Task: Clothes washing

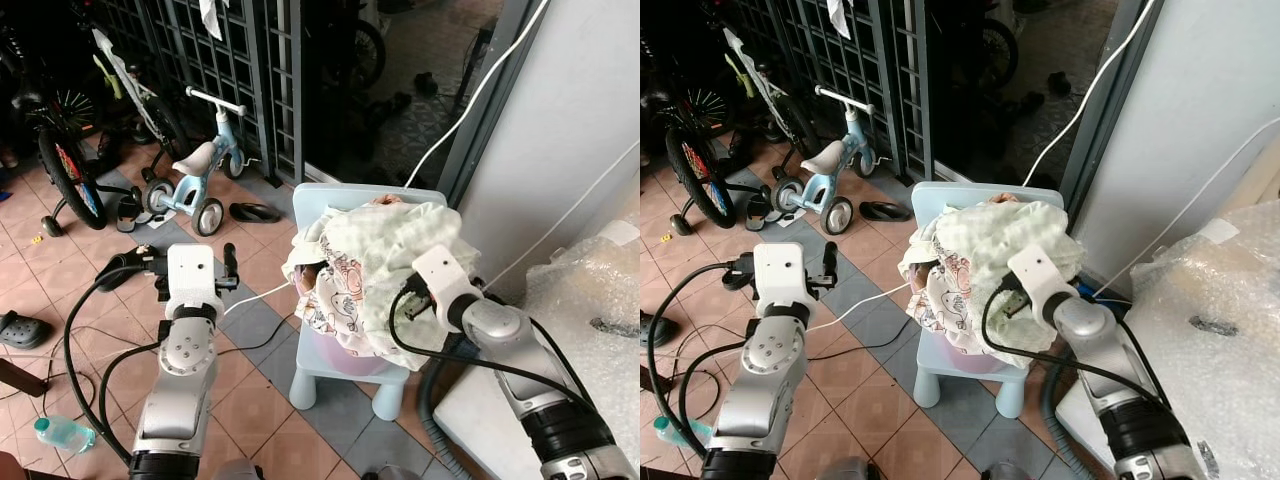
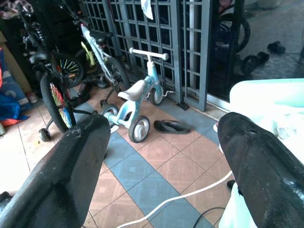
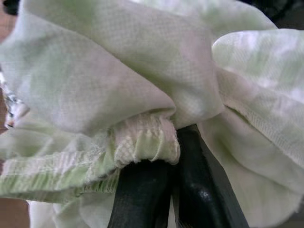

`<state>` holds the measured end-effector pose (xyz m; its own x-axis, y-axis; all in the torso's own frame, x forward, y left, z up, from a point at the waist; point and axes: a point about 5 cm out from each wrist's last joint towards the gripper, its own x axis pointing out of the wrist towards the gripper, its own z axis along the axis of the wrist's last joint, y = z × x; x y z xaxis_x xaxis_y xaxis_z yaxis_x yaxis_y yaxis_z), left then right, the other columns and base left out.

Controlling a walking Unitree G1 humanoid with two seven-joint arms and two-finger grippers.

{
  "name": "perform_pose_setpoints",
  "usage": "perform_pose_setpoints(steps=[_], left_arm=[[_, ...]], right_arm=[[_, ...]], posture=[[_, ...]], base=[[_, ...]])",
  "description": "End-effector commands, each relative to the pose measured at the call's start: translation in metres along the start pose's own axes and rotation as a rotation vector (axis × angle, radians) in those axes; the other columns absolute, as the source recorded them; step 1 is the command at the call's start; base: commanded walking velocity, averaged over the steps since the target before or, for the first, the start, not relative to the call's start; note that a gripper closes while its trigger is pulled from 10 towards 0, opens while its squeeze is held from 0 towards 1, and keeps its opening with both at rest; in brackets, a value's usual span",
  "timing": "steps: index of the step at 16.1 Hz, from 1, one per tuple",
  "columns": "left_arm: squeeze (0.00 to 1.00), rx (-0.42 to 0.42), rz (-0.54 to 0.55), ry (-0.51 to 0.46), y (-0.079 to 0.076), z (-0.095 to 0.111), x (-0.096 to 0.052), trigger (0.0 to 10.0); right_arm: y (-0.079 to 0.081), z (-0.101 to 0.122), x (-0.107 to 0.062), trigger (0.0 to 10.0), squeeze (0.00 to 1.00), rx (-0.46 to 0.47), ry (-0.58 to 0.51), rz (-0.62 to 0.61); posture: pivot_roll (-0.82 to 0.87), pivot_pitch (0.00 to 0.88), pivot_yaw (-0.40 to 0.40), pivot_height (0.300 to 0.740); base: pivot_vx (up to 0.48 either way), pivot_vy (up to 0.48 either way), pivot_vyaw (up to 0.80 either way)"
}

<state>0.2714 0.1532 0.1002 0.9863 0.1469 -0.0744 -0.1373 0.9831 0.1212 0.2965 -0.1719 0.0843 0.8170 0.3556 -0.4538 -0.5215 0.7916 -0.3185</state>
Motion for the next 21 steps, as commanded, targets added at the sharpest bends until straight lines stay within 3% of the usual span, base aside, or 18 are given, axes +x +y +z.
perform_pose_setpoints(steps=[1, 2, 3, 4, 7, 8, 11, 13, 18, 21], left_arm=[[0.00, 0.001, -0.005, 0.003, 0.001, 0.001, -0.002, 10.0], [0.00, 0.000, -0.006, 0.006, 0.002, 0.001, -0.002, 10.0], [0.00, 0.000, -0.006, 0.006, 0.002, 0.001, -0.002, 10.0], [0.00, -0.002, -0.006, 0.009, 0.002, 0.000, -0.002, 10.0], [0.00, 0.000, -0.006, 0.011, 0.002, 0.000, -0.002, 10.0], [0.00, 0.005, -0.007, 0.007, 0.002, 0.001, -0.001, 10.0], [0.00, 0.014, -0.004, -0.002, 0.003, 0.004, 0.002, 10.0], [0.00, 0.016, -0.004, -0.008, 0.002, 0.006, 0.004, 10.0], [0.00, 0.015, -0.009, -0.022, -0.002, 0.008, 0.008, 10.0], [0.00, 0.010, 0.009, -0.032, -0.002, 0.009, 0.010, 10.0]], right_arm=[[0.012, 0.008, 0.000, 10.0, 0.00, -0.005, -0.046, 0.107], [0.021, 0.011, -0.002, 10.0, 0.00, -0.001, -0.067, 0.196], [0.021, 0.011, -0.002, 10.0, 0.00, -0.001, -0.067, 0.196], [0.037, 0.016, -0.010, 10.0, 0.00, 0.007, -0.103, 0.372], [0.040, 0.021, -0.014, 10.0, 0.00, 0.033, -0.147, 0.427], [0.025, 0.039, -0.012, 10.0, 0.00, 0.069, -0.274, 0.300], [-0.007, 0.082, -0.014, 10.0, 0.00, 0.167, -0.490, 0.046], [-0.025, 0.114, -0.022, 10.0, 0.00, 0.177, -0.631, -0.091], [-0.047, 0.166, -0.035, 10.0, 0.00, 0.218, -0.805, -0.215], [-0.049, 0.165, -0.032, 10.0, 0.00, 0.229, -0.803, -0.223]], posture=[[0.02, 0.000, 0.011, 0.740], [0.02, 0.000, 0.011, 0.740], [0.02, 0.000, 0.011, 0.740], [0.02, 0.000, 0.010, 0.740], [0.02, 0.000, 0.010, 0.740], [0.01, 0.000, 0.015, 0.740], [0.01, 0.000, 0.020, 0.740], [0.00, 0.000, 0.023, 0.740], [0.00, 0.000, 0.020, 0.740], [0.00, 0.000, 0.014, 0.740]], base=[[0.000, 0.000, 0.00], [0.000, 0.000, 0.00], [0.000, 0.000, 0.00], [0.000, 0.000, 0.00], [0.000, 0.000, 0.00], [0.000, 0.000, 0.00], [0.000, 0.000, 0.00], [0.000, 0.000, 0.00], [0.000, 0.000, -0.34], [0.000, 0.000, -0.77]])
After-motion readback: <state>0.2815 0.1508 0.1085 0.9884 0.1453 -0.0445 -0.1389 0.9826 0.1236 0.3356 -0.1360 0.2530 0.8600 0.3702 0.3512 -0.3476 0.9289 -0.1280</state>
